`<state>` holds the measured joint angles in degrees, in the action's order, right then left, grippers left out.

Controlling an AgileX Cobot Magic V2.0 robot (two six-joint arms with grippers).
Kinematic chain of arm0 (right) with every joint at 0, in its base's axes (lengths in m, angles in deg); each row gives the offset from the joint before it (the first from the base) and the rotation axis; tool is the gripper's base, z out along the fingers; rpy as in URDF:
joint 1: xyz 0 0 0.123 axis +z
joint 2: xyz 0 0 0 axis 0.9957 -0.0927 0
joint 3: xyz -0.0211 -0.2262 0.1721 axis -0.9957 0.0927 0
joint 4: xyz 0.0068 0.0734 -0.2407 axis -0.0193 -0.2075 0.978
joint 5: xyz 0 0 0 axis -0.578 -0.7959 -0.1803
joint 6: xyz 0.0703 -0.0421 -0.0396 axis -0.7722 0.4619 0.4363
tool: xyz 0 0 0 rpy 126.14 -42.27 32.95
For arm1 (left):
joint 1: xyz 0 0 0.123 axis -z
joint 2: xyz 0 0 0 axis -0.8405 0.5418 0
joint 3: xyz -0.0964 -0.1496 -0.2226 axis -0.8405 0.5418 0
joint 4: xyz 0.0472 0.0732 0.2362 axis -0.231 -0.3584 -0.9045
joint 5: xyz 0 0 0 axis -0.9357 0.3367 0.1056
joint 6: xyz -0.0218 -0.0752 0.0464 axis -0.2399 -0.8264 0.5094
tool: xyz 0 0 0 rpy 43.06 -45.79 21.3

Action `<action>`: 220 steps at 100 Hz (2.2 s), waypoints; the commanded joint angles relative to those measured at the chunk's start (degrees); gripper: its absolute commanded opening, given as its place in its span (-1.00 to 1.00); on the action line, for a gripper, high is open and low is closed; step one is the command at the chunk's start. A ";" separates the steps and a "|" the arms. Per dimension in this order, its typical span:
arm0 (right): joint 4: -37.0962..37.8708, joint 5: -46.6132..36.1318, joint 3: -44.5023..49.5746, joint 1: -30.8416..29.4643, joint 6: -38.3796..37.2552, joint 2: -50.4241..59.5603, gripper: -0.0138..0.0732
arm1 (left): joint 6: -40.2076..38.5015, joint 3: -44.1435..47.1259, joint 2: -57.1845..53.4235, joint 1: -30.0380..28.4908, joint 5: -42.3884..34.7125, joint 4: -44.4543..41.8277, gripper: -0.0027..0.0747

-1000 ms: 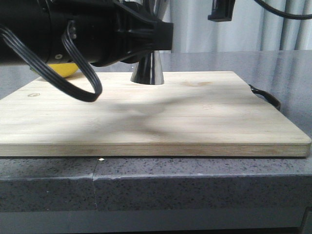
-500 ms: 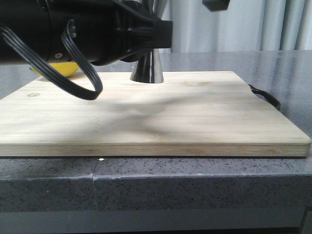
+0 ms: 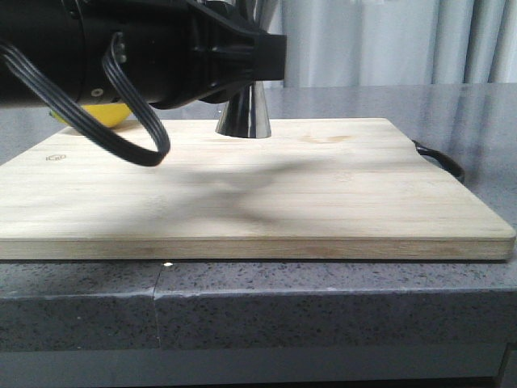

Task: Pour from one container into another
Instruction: 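Tilt the beaker upright and lower it onto the board, right gripper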

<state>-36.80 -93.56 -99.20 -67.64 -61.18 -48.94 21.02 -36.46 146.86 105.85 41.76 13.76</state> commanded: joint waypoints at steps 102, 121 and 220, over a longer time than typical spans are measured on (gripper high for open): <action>-1.91 -35.47 6.06 -4.52 -0.59 -19.91 -0.34 | 0.34 -1.44 -2.42 -2.82 -6.38 0.57 -0.98; 0.26 -33.77 6.06 -4.52 -0.59 -19.91 -0.33 | 0.34 -1.44 -2.42 -2.82 -6.38 0.57 -0.98; 0.44 -40.48 5.95 -4.52 -0.46 -19.80 0.54 | 0.34 -1.44 -2.42 -2.82 -6.38 0.57 -0.98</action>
<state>-35.30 -126.26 -91.88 -71.95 -62.03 -71.03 21.48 -36.46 146.86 103.17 41.31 13.86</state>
